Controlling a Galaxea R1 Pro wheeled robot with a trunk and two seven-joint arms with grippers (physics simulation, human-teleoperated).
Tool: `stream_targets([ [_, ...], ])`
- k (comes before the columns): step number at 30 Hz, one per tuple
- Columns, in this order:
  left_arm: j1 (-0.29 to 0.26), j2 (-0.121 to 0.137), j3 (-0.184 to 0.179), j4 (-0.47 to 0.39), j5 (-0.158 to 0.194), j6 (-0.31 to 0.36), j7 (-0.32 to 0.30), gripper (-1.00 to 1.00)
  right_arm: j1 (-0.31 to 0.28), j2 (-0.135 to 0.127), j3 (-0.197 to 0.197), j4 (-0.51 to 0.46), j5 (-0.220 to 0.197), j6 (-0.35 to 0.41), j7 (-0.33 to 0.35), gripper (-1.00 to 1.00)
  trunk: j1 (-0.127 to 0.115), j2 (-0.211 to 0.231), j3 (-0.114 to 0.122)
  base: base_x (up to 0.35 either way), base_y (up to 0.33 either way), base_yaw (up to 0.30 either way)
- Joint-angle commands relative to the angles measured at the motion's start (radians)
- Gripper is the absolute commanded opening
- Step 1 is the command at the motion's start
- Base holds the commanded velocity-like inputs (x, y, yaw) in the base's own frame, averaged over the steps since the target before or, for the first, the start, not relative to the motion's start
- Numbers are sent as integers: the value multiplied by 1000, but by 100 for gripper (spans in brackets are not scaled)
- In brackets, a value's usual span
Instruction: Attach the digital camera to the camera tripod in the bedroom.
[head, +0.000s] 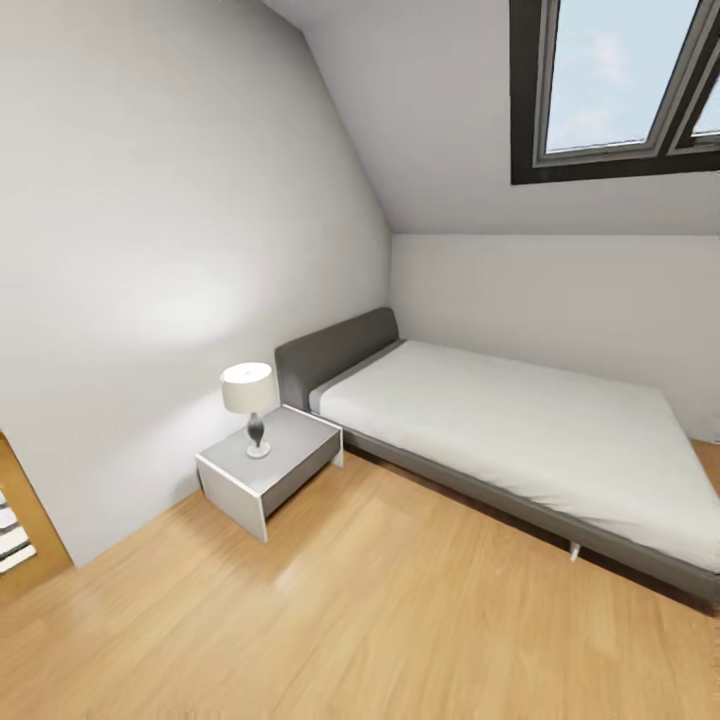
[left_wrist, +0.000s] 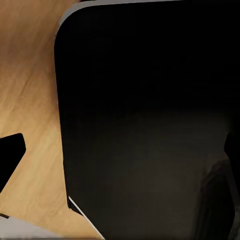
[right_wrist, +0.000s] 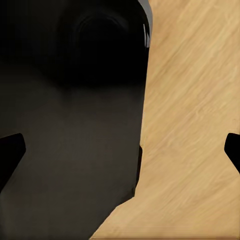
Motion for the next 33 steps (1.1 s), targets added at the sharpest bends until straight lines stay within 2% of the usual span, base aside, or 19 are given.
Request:
stream_targets([
  [1, 0, 0, 1, -1, 0, -1, -1, 100, 0, 0, 0, 0, 6, 0, -1, 100, -1, 0, -1, -336, 0, 0],
  [5, 0, 1, 1, -1, 0, 0, -1, 100, 0, -1, 0, 0, 6, -1, -1, 100, -1, 0, -1, -295, 0, 0],
  [12, 0, 1, 1, -2, 3, 1, -1, 100, 0, -2, -1, 0, 5, -3, -3, 100, -1, 0, -1, -73, 0, 0],
  [15, 0, 2, 0, -3, 20, 0, 0, 100, 0, -2, -2, 0, 4, -4, -3, 100, -1, 0, -1, -5, 0, -85],
  [20, 0, 4, -2, -3, 107, 1, 1, 100, 0, -2, -3, 0, 4, -5, -4, 100, -1, 0, -1, -1, 0, -197],
  [21, 0, 5, -3, -3, 137, 1, 1, 100, 0, -1, -3, 0, 4, -5, -4, 100, -1, 0, -1, 0, 0, -228],
  [23, 0, 6, -4, -3, 166, 1, 0, 100, 0, -1, -3, 0, 4, -5, -4, 100, -1, 0, -1, 0, 0, -233],
  [24, 0, 7, -4, -3, 198, 1, 0, 100, 0, 0, -3, 0, 4, -5, -4, 100, -1, 0, -1, 0, 0, -240],
  [27, 0, 8, -5, -3, 220, 1, 0, 100, 0, 0, -3, 0, 4, -5, -4, 100, -1, 0, -1, 0, 0, -243],
  [33, 0, 8, -5, -3, 231, 1, 0, 100, 0, 0, -3, 0, 4, -5, -4, 100, -1, 0, -1, 0, 0, -246],
])
